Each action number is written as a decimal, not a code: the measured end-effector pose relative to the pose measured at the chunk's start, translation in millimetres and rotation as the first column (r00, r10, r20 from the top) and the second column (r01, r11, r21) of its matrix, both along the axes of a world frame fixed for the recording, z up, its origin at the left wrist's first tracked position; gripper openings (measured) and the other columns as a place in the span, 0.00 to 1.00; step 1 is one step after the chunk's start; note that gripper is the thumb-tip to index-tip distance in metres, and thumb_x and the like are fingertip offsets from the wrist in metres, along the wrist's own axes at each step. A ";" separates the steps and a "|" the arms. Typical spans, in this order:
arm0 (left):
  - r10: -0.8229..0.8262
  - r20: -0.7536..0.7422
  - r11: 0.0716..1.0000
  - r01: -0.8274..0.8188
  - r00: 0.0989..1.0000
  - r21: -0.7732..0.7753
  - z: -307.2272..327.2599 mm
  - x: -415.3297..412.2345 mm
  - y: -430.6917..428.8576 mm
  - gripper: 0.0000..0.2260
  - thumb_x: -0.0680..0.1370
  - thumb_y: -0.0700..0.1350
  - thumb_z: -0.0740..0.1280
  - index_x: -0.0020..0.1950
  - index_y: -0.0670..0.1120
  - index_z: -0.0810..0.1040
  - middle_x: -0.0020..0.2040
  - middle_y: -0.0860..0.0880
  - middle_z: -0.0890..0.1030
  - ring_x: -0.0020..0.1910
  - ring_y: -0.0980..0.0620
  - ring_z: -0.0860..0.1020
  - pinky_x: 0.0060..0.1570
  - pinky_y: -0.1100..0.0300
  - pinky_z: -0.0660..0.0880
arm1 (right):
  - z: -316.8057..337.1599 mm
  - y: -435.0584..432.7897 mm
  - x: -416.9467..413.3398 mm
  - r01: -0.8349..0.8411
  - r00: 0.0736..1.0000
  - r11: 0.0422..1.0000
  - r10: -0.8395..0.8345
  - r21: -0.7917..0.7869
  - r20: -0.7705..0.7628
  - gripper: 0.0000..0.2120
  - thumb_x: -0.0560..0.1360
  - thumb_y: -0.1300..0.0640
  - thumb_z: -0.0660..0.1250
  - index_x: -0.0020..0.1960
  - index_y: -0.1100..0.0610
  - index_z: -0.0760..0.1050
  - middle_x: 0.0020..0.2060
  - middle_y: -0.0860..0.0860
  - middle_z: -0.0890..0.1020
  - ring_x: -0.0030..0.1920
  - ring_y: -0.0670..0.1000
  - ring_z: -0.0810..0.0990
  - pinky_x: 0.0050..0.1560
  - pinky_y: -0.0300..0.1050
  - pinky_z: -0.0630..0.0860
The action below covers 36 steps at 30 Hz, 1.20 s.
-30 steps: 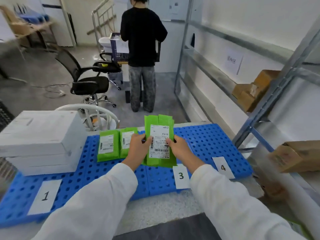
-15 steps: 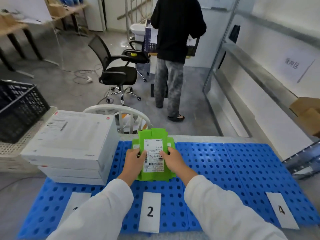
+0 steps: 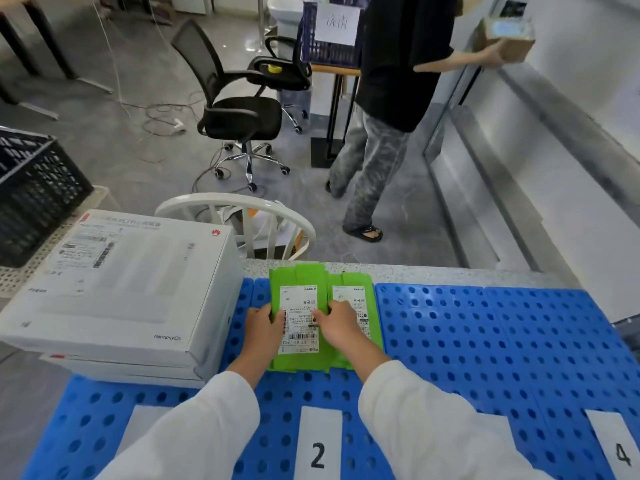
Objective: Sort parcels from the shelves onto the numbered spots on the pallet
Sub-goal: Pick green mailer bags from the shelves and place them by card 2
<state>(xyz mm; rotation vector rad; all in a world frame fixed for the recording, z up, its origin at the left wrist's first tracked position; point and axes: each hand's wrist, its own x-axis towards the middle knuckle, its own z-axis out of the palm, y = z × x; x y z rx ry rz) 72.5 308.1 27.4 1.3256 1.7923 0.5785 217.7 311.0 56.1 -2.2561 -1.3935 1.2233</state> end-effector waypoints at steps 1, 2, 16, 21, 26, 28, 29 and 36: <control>0.004 0.005 1.000 -0.004 1.000 -0.006 -1.8 -1.6 -1.1 0.07 0.81 0.47 0.61 0.47 0.47 0.76 0.53 0.40 0.75 0.42 0.49 0.75 0.39 0.59 0.74 | -7.2 -0.3 0.4 -0.016 0.999 1.000 0.017 -0.022 0.034 0.18 0.79 0.46 0.63 0.51 0.62 0.75 0.55 0.60 0.75 0.57 0.62 0.75 0.47 0.49 0.71; -0.003 0.007 1.000 0.003 1.000 -0.005 -2.3 -2.8 -2.3 0.07 0.81 0.47 0.61 0.49 0.48 0.77 0.53 0.41 0.76 0.44 0.49 0.76 0.43 0.57 0.76 | -15.5 -1.0 1.5 -0.027 0.998 0.999 0.029 -0.032 0.054 0.16 0.78 0.45 0.62 0.43 0.58 0.72 0.49 0.58 0.74 0.53 0.61 0.73 0.46 0.48 0.68; -0.425 -0.571 0.700 0.655 0.703 0.285 123.9 91.2 -30.2 0.20 0.82 0.49 0.57 0.73 0.44 0.63 0.69 0.48 0.68 0.68 0.48 0.66 0.67 0.56 0.64 | 102.0 -78.0 75.0 -0.162 0.978 0.954 0.121 0.254 0.169 0.22 0.80 0.50 0.62 0.70 0.59 0.68 0.68 0.53 0.67 0.67 0.53 0.70 0.65 0.49 0.69; -0.519 -0.629 0.494 0.803 0.579 0.332 181.9 144.7 -66.3 0.21 0.80 0.48 0.59 0.73 0.44 0.65 0.67 0.47 0.70 0.68 0.47 0.68 0.67 0.56 0.63 | 178.8 -153.1 156.9 -0.182 0.919 0.938 0.056 0.295 0.390 0.26 0.79 0.47 0.61 0.72 0.59 0.63 0.70 0.53 0.66 0.66 0.54 0.70 0.62 0.51 0.70; -0.602 -0.652 0.288 0.887 0.461 0.361 248.5 236.9 -134.2 0.21 0.80 0.48 0.61 0.70 0.40 0.68 0.67 0.44 0.71 0.67 0.44 0.69 0.67 0.54 0.65 | 240.3 -272.3 240.7 -0.061 0.864 0.947 -0.108 0.315 0.491 0.28 0.78 0.45 0.62 0.72 0.60 0.63 0.69 0.56 0.68 0.66 0.57 0.70 0.65 0.53 0.70; -0.610 -0.674 0.179 0.901 0.417 0.395 272.3 285.3 -175.4 0.18 0.79 0.48 0.62 0.65 0.39 0.72 0.62 0.42 0.74 0.63 0.42 0.72 0.64 0.51 0.67 | 262.0 -327.8 276.3 -0.008 0.835 0.948 -0.169 0.319 0.523 0.28 0.78 0.43 0.63 0.70 0.59 0.65 0.66 0.56 0.71 0.64 0.58 0.73 0.61 0.54 0.72; -0.616 -0.677 0.135 0.901 0.403 0.413 282.3 303.4 -193.0 0.17 0.79 0.48 0.62 0.63 0.39 0.72 0.61 0.42 0.74 0.62 0.42 0.73 0.63 0.50 0.68 | 271.6 -351.6 287.7 0.024 0.826 0.953 -0.190 0.303 0.531 0.27 0.77 0.43 0.63 0.69 0.59 0.66 0.63 0.56 0.72 0.62 0.58 0.74 0.58 0.52 0.73; -0.679 -0.716 -0.182 0.906 0.165 0.381 324.1 414.6 -378.7 0.17 0.79 0.49 0.62 0.65 0.43 0.71 0.62 0.45 0.74 0.61 0.44 0.73 0.60 0.50 0.72 | 310.6 -566.2 353.0 0.266 0.667 0.887 -0.452 0.376 0.593 0.21 0.74 0.45 0.67 0.60 0.59 0.72 0.54 0.57 0.77 0.54 0.58 0.78 0.51 0.50 0.75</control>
